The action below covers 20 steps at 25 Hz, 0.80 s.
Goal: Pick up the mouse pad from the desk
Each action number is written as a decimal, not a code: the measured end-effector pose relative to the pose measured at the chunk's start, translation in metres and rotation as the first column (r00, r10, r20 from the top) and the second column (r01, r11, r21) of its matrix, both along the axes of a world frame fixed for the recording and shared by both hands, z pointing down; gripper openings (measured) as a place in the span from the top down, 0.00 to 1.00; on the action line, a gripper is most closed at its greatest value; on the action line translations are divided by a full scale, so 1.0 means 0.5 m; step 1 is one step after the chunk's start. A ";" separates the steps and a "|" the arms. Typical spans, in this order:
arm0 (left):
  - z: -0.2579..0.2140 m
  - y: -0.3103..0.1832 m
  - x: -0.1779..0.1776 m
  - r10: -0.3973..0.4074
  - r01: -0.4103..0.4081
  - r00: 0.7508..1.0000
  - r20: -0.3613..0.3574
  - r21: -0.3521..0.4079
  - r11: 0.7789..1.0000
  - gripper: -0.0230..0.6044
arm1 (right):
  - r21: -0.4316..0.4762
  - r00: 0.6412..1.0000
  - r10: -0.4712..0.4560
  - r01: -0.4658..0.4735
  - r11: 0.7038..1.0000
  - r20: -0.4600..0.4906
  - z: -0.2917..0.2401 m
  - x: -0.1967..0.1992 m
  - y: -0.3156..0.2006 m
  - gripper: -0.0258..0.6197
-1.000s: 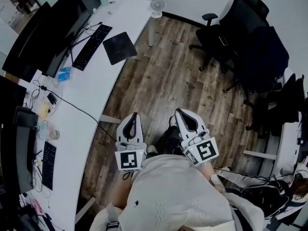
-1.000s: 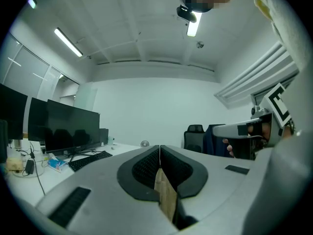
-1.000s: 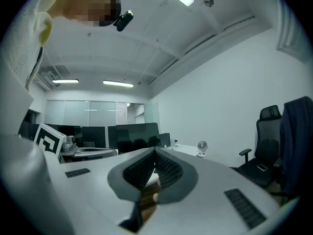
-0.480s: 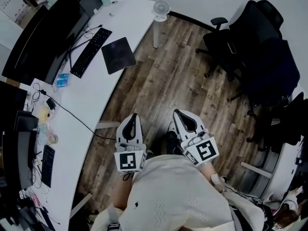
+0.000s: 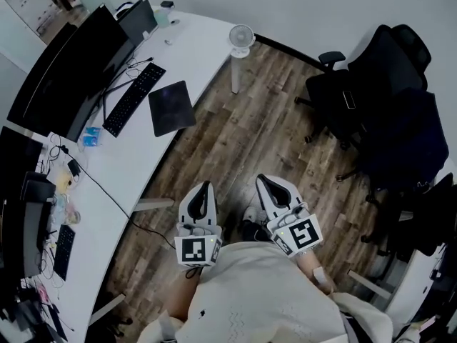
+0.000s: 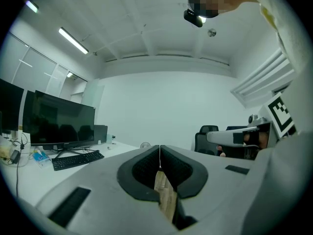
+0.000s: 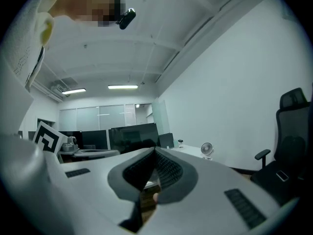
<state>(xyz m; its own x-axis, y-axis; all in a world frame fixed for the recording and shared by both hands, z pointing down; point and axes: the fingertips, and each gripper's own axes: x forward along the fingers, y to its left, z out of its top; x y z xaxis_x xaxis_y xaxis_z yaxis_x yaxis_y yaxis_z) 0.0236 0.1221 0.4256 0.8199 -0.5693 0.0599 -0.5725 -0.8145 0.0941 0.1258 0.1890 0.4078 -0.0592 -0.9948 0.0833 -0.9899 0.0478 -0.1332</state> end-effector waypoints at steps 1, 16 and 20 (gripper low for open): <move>-0.001 0.000 0.015 -0.004 0.004 1.000 0.000 0.007 1.000 0.94 | 0.007 1.000 -0.002 0.002 1.000 0.001 0.001 0.017 -0.004 0.96; 0.038 -0.059 0.033 -0.131 0.131 0.991 0.017 -0.032 0.991 0.94 | 0.008 0.997 0.006 -0.007 1.000 0.071 0.024 0.111 -0.042 0.96; 0.051 -0.077 0.059 -0.105 0.105 0.994 0.001 -0.055 0.993 0.94 | -0.015 0.998 0.024 -0.024 1.000 0.062 0.032 0.120 -0.055 0.96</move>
<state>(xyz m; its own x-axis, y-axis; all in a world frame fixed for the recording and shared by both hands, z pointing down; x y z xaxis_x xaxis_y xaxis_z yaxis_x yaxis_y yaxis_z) 0.0532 0.0836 0.4510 0.7561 -0.6480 0.0919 -0.6541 -0.7437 0.1378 0.1860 0.1617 0.4240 -0.0408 -0.9947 0.0941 -0.9806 0.0218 -0.1948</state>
